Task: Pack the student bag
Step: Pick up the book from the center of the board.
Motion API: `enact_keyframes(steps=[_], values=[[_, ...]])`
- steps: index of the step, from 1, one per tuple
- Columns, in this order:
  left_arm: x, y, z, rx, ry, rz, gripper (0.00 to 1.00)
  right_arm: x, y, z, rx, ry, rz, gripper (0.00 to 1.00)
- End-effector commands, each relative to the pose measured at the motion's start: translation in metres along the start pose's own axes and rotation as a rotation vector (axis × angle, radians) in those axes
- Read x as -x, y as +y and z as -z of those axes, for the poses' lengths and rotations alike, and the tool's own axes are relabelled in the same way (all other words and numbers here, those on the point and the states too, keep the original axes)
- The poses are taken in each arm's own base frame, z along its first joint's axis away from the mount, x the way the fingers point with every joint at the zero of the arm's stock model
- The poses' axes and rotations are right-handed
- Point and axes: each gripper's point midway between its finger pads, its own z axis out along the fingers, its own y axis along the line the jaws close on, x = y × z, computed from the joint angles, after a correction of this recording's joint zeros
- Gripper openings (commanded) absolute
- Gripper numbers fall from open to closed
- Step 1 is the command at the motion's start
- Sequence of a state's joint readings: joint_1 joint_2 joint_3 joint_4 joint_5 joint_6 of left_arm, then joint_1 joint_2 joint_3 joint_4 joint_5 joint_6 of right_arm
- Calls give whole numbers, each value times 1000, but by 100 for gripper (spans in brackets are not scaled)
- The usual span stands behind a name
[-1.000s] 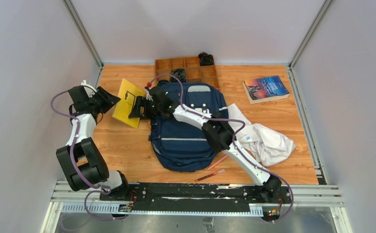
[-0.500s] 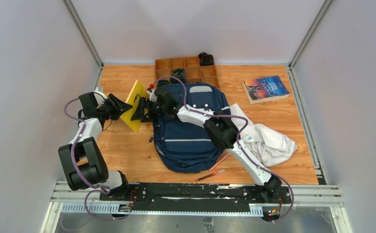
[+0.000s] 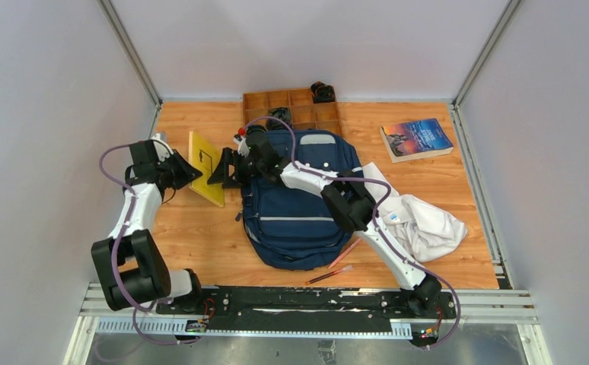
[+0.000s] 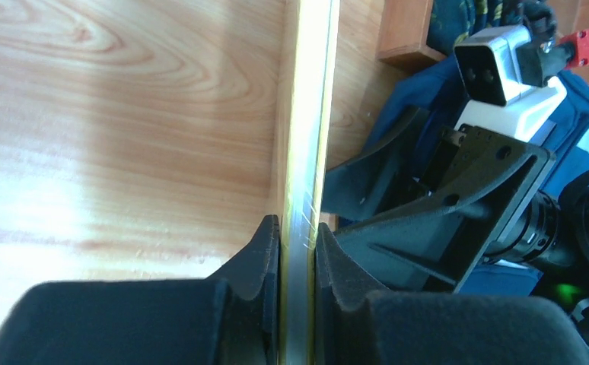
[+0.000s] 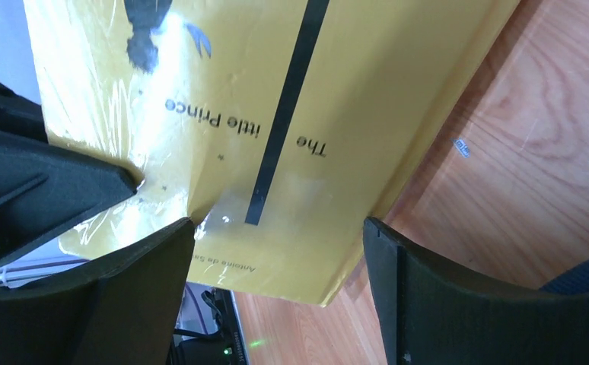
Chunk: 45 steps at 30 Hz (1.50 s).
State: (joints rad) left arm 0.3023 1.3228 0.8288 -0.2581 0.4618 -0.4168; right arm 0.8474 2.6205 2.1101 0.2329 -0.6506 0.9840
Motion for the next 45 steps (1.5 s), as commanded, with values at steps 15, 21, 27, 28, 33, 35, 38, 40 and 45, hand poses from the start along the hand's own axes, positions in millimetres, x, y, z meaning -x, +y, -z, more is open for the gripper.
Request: enact_keyframes(steps=[15, 21, 27, 28, 33, 35, 38, 40, 45], values=[[35, -93, 127, -80, -162, -127, 0, -2, 110, 31, 160, 58, 165, 86], [31, -129, 160, -224, -201, -163, 0, 0, 141, 68, 109, 34, 285, 86], [26, -169, 196, -402, -241, -191, 0, 7, 157, 129, -31, -27, 409, 89], [26, -174, 200, -429, -260, -194, 0, 10, 155, 141, -52, -47, 411, 89], [26, -200, 211, -633, -311, -150, 0, 18, 147, 192, -5, -89, 303, 94], [26, -214, 216, -744, -310, -134, 0, 25, 149, 211, 89, -108, 254, 94], [23, -218, 216, -794, -260, -107, 0, 24, 162, 234, 212, -133, 250, 95], [21, -221, 217, -810, -233, -104, 0, 21, 174, 246, 289, -145, 281, 97], [18, -227, 221, -834, -195, -95, 0, 13, 200, 266, 475, -153, 312, 99]])
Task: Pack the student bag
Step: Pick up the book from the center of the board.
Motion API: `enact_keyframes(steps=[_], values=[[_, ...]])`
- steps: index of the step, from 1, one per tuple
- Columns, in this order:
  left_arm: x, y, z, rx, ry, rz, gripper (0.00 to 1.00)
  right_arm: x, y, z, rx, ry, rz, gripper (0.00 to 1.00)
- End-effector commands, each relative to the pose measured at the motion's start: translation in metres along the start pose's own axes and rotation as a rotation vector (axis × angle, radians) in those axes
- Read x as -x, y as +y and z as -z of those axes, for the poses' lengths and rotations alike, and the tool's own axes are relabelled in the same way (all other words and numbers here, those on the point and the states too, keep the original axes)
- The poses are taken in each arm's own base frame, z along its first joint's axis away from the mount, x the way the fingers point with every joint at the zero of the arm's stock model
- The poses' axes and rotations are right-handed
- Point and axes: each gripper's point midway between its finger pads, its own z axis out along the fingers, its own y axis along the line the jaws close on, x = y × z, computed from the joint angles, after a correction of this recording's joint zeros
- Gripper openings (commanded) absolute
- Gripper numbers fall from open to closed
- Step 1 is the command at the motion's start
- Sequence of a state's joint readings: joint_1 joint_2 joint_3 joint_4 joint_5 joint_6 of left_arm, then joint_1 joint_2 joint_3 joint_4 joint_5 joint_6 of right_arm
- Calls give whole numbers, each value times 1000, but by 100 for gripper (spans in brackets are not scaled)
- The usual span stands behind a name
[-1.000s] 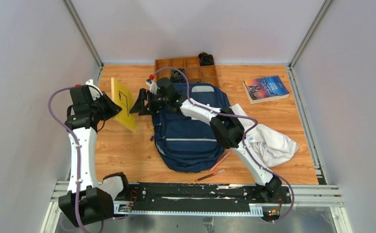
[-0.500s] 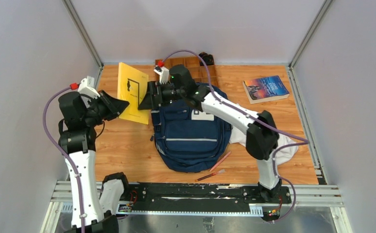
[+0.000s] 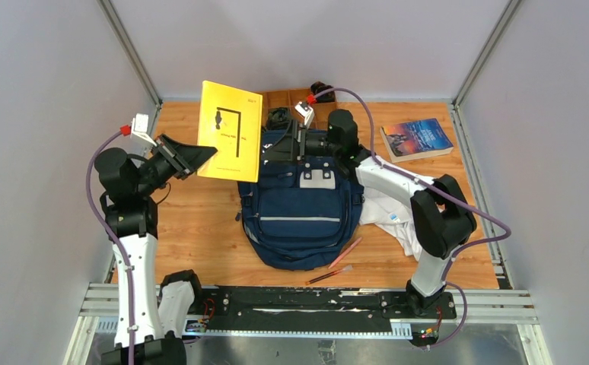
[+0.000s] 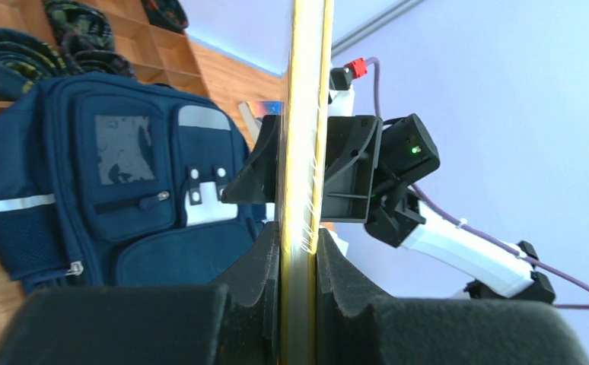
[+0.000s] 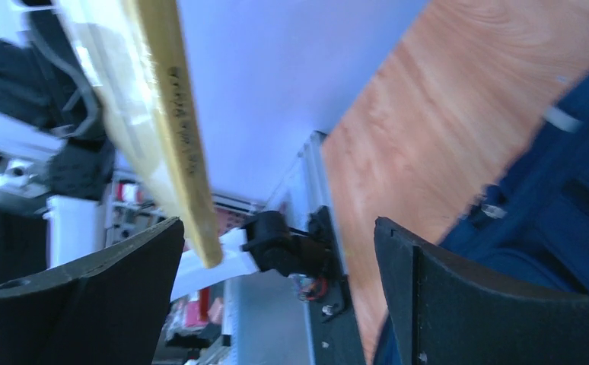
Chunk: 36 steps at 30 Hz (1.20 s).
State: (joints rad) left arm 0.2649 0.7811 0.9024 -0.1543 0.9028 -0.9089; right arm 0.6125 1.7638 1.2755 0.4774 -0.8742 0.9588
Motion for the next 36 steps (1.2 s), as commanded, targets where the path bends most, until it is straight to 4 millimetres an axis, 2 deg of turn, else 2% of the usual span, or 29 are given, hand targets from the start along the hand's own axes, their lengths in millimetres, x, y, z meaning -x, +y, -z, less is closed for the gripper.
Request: enact_keyframes(steps=[1, 7, 14, 16, 18, 20, 21, 22, 23, 25, 26, 27, 30, 32, 34, 36], values=[[6, -47, 6, -155, 12, -82, 0, 10, 86, 17, 331, -26, 112, 99], [7, -49, 6, -164, 6, -85, 0, 21, 107, 15, 493, -40, 89, 99], [7, -56, 8, -182, 6, -97, 0, 15, 122, -9, 546, -4, 88, 98], [5, -52, 6, -179, 14, -92, 0, 17, 128, -8, 573, -11, 101, 83], [4, -48, 4, -172, 15, -89, 0, 17, 133, -5, 598, -5, 97, 49], [2, -45, 3, -167, 14, -90, 0, 15, 134, -1, 606, -1, 85, 22], [1, -41, 2, -161, 12, -82, 0, 14, 133, 1, 602, 0, 79, 5], [1, -37, 1, -150, 6, -75, 10, 13, 131, 3, 594, 1, 71, 0], [0, -33, -1, -140, 2, -70, 29, 11, 130, 7, 583, 1, 61, 0], [-3, -26, -3, -128, 4, -68, 59, 9, 119, 17, 533, -10, 45, 0], [-4, -23, -4, -123, 5, -69, 66, 8, 110, 24, 486, -18, 34, 0], [-5, -18, -6, -110, 6, -73, 69, 8, 98, 32, 431, -34, 20, 0], [-20, 25, -8, 124, 68, -88, 71, 7, 65, 67, 243, -104, 13, 0], [-30, 47, -10, 251, 131, -136, 72, 5, 33, 95, 47, -144, 8, 0], [-42, 57, -15, 310, 171, -153, 72, 2, 0, 130, -221, -181, 32, 0], [-59, 67, -17, 369, 209, -188, 71, -4, -21, 171, -448, -207, 54, 0]])
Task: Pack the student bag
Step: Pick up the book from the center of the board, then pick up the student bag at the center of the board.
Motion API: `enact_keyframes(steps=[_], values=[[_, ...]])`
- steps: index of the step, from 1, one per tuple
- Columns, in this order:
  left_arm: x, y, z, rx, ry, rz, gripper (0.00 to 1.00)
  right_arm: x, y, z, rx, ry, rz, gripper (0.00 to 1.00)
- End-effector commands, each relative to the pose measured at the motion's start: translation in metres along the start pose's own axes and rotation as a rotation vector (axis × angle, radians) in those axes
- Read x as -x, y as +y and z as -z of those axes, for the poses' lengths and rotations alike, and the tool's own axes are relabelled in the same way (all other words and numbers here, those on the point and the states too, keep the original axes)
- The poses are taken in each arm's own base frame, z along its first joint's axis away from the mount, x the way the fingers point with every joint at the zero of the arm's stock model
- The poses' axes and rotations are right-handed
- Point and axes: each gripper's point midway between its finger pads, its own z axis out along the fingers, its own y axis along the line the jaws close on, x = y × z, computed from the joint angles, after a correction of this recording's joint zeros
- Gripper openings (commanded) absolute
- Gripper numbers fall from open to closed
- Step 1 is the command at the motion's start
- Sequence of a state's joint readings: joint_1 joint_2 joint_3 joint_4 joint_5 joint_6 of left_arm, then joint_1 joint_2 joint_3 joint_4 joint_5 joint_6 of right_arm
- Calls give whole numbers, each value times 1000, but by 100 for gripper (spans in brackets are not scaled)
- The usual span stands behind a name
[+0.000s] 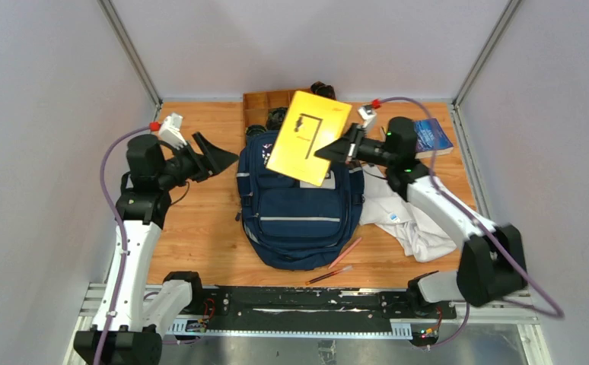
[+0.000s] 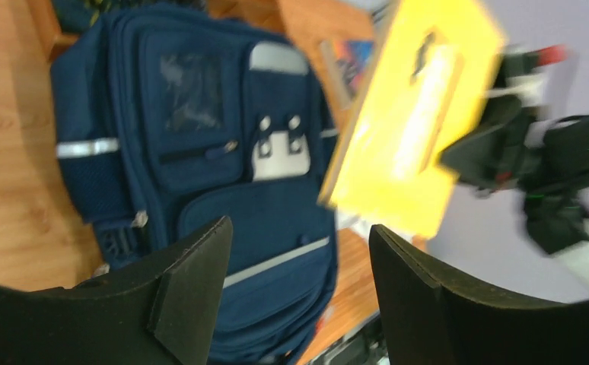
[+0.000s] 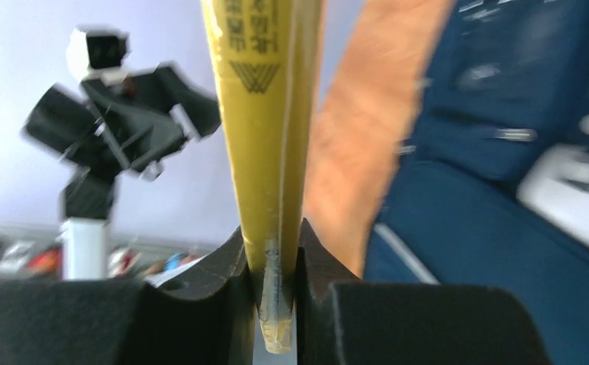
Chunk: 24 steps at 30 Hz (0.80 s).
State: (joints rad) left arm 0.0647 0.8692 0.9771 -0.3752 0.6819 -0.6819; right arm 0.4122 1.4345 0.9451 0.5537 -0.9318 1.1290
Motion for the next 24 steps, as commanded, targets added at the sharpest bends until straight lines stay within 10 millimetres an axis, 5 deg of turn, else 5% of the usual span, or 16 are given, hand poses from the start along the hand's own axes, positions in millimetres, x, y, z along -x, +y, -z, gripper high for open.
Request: enact_keyframes(steps=[1, 4, 7, 11, 16, 24], values=[[-41, 43, -3, 262, 108, -127, 71, 10, -42, 86, -465, -113, 208, 0], [-73, 61, -7, 357, 190, -164, 70, 20, -52, 133, -579, -200, 199, 0], [-110, 74, -9, 437, 266, -177, 69, 14, -63, 156, -706, -195, 215, 0], [-140, 104, -6, 616, 268, -125, 74, 7, -64, 154, -685, -183, 193, 0], [-157, 126, -21, 634, 245, -64, 88, 7, -62, 149, -651, -179, 183, 0], [-195, 147, -40, 613, 338, 64, 84, 2, -65, 147, -636, -161, 165, 0]])
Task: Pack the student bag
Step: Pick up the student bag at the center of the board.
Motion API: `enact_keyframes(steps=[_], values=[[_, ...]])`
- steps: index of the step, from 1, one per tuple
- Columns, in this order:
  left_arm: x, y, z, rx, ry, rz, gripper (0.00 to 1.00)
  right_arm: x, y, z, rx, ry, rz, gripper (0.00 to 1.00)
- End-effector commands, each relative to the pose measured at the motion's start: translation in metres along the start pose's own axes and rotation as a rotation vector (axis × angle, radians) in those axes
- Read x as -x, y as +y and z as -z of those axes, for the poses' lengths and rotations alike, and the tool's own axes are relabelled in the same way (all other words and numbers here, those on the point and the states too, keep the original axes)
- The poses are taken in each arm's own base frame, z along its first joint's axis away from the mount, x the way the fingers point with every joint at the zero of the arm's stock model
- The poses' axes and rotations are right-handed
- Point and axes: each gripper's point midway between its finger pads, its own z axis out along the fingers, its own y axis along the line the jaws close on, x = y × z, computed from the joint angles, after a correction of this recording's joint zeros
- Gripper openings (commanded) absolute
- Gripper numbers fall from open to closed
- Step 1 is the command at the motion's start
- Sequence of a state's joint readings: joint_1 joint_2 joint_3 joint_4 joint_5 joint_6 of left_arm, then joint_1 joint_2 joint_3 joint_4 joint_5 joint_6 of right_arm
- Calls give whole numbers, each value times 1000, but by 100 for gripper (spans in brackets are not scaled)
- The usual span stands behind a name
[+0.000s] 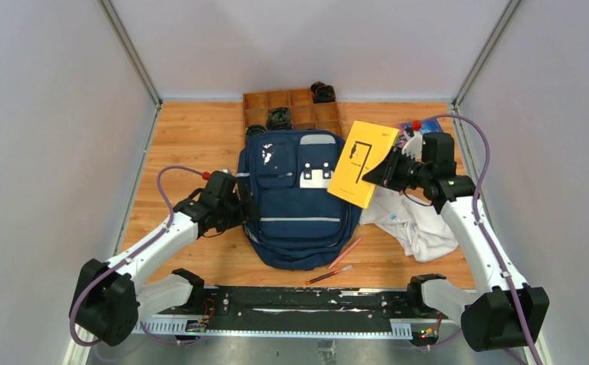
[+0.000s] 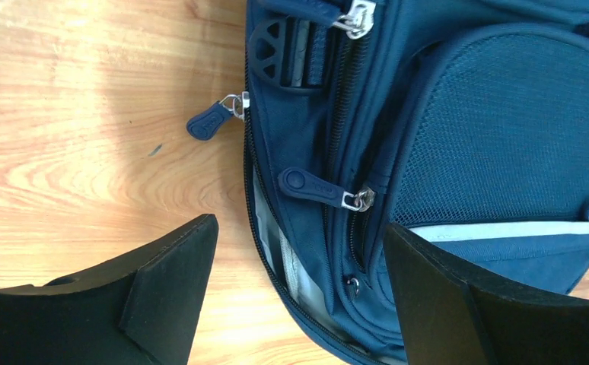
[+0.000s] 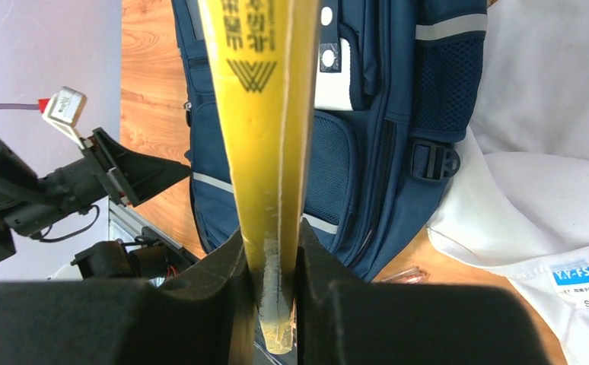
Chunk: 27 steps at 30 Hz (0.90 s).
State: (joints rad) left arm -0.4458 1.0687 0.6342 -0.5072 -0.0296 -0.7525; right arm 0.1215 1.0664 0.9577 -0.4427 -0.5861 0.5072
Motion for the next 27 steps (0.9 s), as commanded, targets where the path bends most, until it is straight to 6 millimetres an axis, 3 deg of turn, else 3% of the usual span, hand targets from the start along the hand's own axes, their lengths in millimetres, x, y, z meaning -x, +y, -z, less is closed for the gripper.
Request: enact_keyframes(steps=[1, 7, 12, 15, 17, 22, 27], values=[[4, -7, -11, -52, -24, 88, 83, 5, 13, 3, 75, -20, 41, 0], [-8, -2, -17, -135, 2, 188, 83, 0, 13, 0, 91, 2, 30, 0], [-15, -6, -30, -228, 21, 260, 75, 1, 15, -3, 106, 13, 22, 0], [-15, -8, -33, -246, 17, 278, 62, 1, 15, -3, 110, 15, 21, 0], [-12, -9, -31, -246, 6, 276, 46, 1, 16, -3, 110, 16, 21, 0], [11, -18, -4, -248, -58, 239, 3, 0, 14, -3, 103, 18, 22, 0], [48, -56, 49, -394, -155, 221, 0, 3, 16, 0, 95, 11, 35, 0]])
